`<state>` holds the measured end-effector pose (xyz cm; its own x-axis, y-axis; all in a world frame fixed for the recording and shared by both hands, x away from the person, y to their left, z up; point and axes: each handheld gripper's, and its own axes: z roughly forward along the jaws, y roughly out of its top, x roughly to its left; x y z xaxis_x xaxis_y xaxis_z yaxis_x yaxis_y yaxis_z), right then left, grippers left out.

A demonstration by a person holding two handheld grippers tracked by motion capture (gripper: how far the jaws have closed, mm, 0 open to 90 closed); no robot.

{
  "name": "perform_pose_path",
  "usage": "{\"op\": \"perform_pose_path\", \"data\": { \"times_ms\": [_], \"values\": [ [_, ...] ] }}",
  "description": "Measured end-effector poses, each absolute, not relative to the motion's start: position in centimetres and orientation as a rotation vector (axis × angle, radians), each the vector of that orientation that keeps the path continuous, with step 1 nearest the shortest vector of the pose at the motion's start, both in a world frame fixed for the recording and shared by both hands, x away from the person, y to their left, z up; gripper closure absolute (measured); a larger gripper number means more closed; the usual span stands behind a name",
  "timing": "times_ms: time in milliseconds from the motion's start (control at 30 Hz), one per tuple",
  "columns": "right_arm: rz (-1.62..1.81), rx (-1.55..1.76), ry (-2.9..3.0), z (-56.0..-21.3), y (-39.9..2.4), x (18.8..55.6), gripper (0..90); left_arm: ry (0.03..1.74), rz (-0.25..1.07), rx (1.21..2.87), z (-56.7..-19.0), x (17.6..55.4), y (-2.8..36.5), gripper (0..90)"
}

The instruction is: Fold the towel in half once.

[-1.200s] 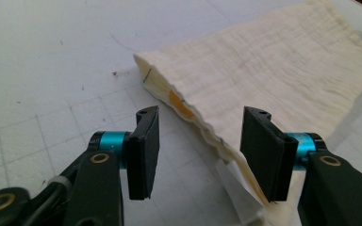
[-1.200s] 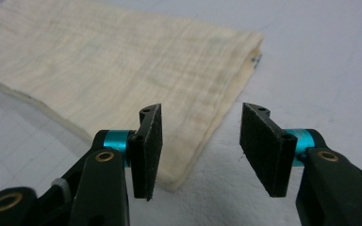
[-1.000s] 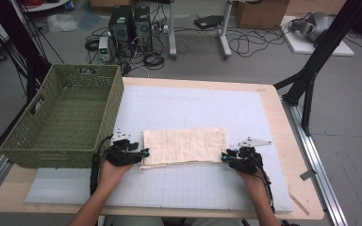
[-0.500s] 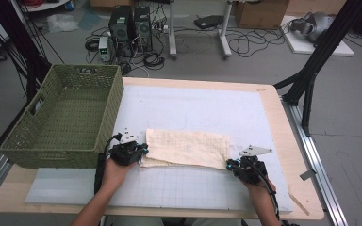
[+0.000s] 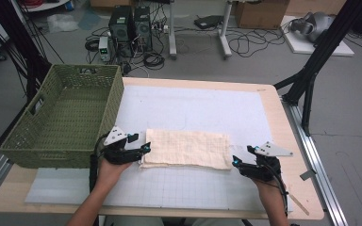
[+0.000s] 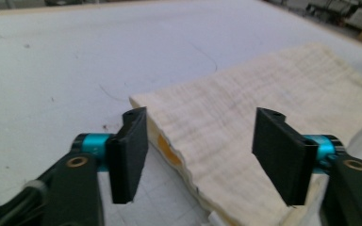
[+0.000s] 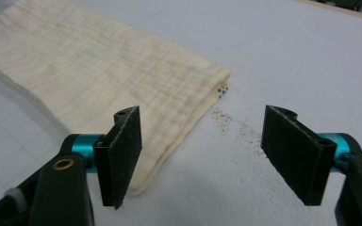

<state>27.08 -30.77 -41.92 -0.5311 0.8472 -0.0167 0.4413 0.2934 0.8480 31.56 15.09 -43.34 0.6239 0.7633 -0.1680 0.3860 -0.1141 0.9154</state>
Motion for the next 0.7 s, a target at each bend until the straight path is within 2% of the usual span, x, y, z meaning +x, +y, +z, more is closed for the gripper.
{"op": "perform_pose_path", "data": {
  "times_ms": [267,367,700],
  "values": [
    [1.203,1.156,2.052,-41.4,-31.7,26.9,15.3,0.934,0.398,1.693,-42.8,31.8,15.7,19.6],
    [1.190,1.166,2.044,-41.5,-32.0,27.0,12.0,0.931,0.408,1.690,-42.7,31.7,15.8,19.3],
    [1.190,1.156,2.039,-41.6,-32.3,27.2,11.6,0.916,0.402,1.707,-42.6,31.7,15.8,19.5]
  ]
}}
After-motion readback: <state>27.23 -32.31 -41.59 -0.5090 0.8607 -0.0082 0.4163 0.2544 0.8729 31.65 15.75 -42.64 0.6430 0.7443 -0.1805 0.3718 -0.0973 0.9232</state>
